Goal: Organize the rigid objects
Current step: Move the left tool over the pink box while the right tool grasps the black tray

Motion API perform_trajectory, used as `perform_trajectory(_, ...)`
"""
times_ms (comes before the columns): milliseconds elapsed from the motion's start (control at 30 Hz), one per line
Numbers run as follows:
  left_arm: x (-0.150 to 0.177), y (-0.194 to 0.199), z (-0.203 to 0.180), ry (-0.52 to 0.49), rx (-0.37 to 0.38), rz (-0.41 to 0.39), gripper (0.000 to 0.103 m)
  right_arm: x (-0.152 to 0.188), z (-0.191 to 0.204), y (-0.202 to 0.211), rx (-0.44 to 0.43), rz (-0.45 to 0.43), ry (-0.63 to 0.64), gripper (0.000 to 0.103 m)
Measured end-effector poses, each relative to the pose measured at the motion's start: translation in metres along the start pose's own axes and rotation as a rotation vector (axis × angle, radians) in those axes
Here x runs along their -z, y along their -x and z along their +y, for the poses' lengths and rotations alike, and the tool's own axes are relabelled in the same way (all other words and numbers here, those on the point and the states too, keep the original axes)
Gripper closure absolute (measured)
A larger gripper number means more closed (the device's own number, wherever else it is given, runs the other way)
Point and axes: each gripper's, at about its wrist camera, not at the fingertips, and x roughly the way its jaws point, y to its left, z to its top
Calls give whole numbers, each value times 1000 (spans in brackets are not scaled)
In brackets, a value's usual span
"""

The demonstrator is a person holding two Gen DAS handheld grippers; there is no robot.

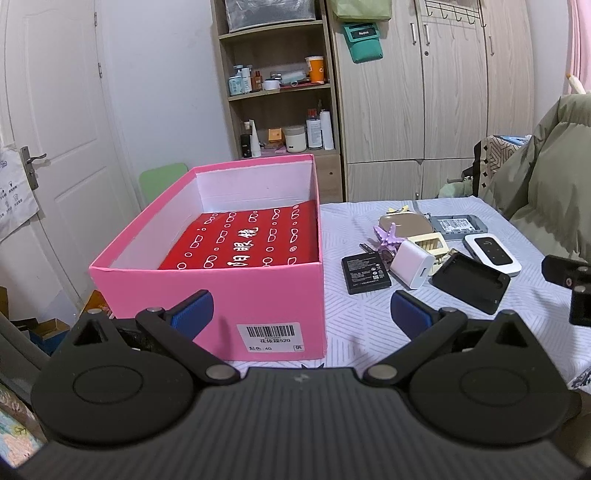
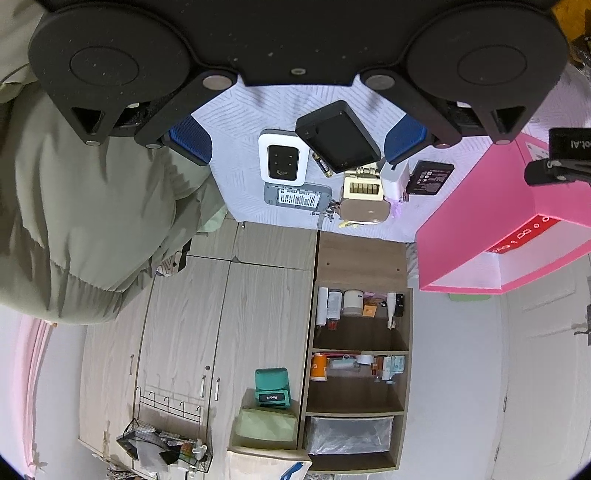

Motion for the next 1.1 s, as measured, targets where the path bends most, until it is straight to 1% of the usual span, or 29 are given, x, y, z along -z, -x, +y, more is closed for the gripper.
perform_trajectory(133, 0, -1, -1, -11, 4, 14, 0, 0, 1, 0, 2, -1, 7, 2)
perform_trajectory(200, -1, -3, -2, -24, 11, 34, 0, 1, 1, 0, -3, -4, 10, 2)
perform_trajectory(267, -3, -5, -2, -20, 22, 64, 0, 2, 0, 0, -25, -19, 13, 2)
perform_trajectory(333, -7, -6, 1, 15, 53, 97, 0, 4, -2, -1, -67, -47, 21, 2)
perform_trajectory(400, -12, -4, 3, 41, 106, 109, 0, 8, -6, -8, -124, -94, 33, 2)
perform_trajectory(433, -14, -4, 2, 31, 129, 116, 0, 10, -8, -13, -148, -103, 35, 2)
perform_trajectory(500, -20, -2, 1, -13, 177, 131, 1, 11, -12, -23, -169, -99, 25, 2)
perform_trajectory(567, -28, -1, 1, -40, 206, 147, 3, 9, -17, -25, -207, -120, 19, 2)
perform_trajectory(667, -40, -2, 6, -93, 244, 177, 4, 1, -21, -26, -305, -127, 42, 2)
perform_trajectory(733, -48, -6, 11, -125, 256, 207, 4, -3, -20, -28, -346, -112, 80, 2)
perform_trajectory(833, -61, -10, 22, -142, 249, 235, 4, -6, -16, -33, -380, -80, 166, 2)
perform_trajectory(933, -72, -18, 34, -167, 260, 290, 4, -3, -12, -45, -417, -23, 233, 2)
perform_trajectory(1000, -79, -23, 42, -179, 242, 315, 4, -2, -13, -55, -438, 30, 245, 2)
perform_trajectory(1100, -90, -32, 55, -204, 205, 326, 4, -1, -18, -74, -467, 106, 230, 4)
